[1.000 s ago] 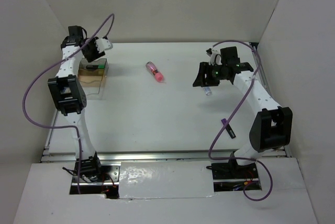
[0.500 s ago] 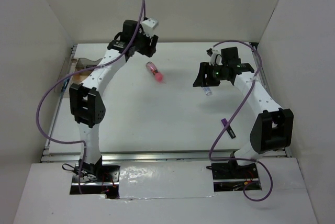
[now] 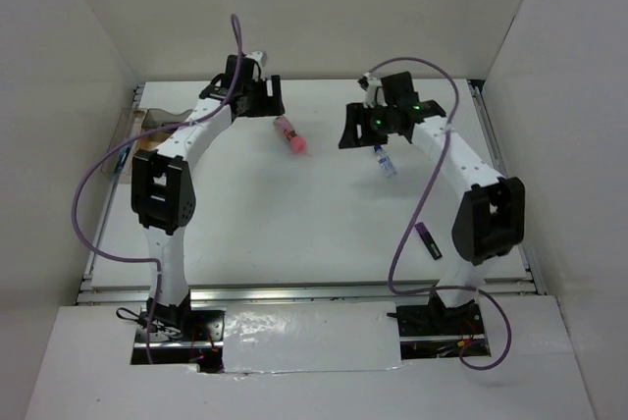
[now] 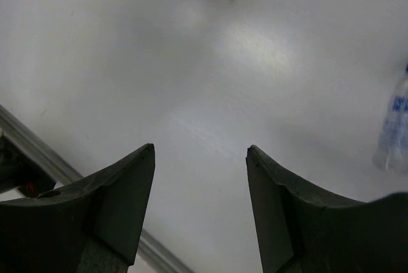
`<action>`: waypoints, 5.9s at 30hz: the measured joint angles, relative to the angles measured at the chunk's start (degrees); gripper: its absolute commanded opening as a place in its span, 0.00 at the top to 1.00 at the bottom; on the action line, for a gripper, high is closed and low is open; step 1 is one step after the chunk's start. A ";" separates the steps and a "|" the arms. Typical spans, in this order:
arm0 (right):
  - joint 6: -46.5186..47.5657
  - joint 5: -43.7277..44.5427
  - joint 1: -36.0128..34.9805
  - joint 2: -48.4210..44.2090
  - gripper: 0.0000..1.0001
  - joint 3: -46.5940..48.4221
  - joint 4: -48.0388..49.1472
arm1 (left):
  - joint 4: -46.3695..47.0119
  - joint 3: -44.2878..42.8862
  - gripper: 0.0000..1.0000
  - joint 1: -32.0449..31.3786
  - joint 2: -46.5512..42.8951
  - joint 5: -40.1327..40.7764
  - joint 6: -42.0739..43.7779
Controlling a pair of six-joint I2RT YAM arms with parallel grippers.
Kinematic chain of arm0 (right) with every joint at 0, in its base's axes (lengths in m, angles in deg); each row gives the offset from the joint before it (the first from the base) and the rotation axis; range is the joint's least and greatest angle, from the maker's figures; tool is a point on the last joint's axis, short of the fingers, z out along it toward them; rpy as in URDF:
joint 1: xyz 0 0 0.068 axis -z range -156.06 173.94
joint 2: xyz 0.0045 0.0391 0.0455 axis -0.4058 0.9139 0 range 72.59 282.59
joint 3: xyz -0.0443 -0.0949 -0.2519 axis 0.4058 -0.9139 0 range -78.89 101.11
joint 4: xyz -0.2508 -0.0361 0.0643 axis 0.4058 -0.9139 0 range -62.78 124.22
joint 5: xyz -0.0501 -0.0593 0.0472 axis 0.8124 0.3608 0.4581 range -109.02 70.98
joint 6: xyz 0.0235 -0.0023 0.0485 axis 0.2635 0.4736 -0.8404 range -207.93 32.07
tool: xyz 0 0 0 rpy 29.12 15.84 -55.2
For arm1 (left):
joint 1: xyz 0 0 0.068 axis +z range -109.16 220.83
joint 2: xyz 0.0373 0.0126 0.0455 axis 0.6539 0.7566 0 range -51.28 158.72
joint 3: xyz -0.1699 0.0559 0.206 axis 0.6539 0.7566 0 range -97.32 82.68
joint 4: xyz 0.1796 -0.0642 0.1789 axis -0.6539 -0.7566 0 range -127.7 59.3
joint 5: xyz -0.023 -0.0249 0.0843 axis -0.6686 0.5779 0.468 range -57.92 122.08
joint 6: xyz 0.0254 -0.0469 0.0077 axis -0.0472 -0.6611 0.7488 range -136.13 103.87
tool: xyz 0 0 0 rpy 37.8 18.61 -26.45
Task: Sort the stationery into containers
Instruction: Move the stationery to the center of the board, then pick up the stationery from the center of the board, then place the stationery in the storage box.
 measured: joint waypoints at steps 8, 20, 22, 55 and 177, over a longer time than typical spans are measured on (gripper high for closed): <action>-0.26 7.34 -10.97 26.18 0.09 33.05 0.11 | 0.15 11.06 0.05 9.75 -11.58 -8.76 -3.23; 3.61 17.86 -16.09 47.78 0.08 46.12 1.66 | 2.45 25.57 0.02 13.60 -35.28 -19.32 -1.70; 4.48 19.52 -16.92 49.24 0.11 46.45 1.57 | 2.01 26.21 0.01 14.03 -36.54 -19.71 -1.49; 21.00 31.26 -24.90 53.35 0.51 52.00 1.44 | -4.20 25.53 0.01 19.41 -37.44 -22.43 1.66; 9.92 -12.41 8.26 -17.51 0.22 -16.50 4.63 | -38.18 -12.94 0.96 24.61 -5.42 -18.05 106.92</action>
